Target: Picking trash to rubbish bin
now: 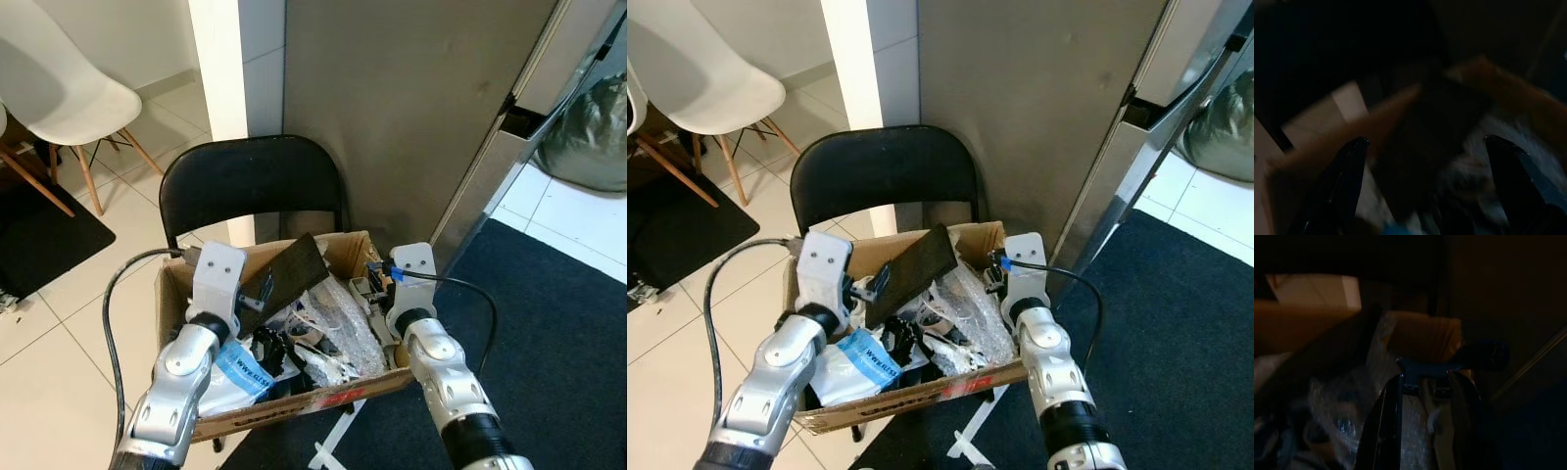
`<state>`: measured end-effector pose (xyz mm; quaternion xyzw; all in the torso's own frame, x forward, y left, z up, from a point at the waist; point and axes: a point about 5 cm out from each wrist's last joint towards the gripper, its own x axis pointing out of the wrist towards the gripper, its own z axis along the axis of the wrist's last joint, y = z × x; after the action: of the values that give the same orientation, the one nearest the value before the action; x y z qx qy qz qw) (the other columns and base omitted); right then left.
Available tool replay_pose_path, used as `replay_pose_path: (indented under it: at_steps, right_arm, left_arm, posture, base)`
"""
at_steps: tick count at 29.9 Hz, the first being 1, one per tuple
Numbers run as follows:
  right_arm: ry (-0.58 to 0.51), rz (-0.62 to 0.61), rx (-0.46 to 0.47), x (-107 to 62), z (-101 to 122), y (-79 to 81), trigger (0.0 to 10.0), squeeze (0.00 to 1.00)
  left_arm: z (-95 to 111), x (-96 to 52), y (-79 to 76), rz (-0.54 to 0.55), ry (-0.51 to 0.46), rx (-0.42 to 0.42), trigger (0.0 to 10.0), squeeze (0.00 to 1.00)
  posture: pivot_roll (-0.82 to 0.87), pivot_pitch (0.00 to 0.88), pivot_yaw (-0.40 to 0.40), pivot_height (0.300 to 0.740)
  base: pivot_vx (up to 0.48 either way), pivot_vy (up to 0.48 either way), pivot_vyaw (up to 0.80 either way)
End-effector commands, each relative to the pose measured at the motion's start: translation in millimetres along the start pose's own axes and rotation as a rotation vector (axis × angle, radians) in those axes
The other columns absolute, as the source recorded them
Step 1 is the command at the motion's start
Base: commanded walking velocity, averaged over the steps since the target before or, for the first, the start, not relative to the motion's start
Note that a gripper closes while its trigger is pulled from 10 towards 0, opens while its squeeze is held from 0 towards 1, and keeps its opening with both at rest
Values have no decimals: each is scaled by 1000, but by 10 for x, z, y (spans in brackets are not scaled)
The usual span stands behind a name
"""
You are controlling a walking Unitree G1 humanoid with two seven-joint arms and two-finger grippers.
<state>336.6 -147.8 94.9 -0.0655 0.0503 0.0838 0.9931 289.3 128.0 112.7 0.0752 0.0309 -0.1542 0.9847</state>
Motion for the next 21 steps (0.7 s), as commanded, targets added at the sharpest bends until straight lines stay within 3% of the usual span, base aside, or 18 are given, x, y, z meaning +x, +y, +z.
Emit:
replay_pose_path:
  at_steps: [1,7,20,21]
  right_arm:
    - [36,8,-9,-19,-90,14,10000,0]
    - [228,74,-120,-25,-388,6,10000,0]
    - [299,83,-181,-17,-485,-54,10000,0]
    - [304,74,-162,-19,-494,-67,10000,1000]
  left_arm:
    - [-85,-19,-8,-19,47,13,10000,0]
    - [-128,-33,13,-30,81,46,10000,0]
    - [-146,-67,-28,-62,95,31,10000,0]
    - [-147,-67,-38,-67,96,30,10000,0]
  posture:
    - [50,131,-8,740]
    - [53,142,-25,740]
    - [49,153,-23,740]
    - [47,158,-24,740]
  base:
    - [0,0,0]
    - [0,0,0]
    - [0,0,0]
    - [0,0,0]
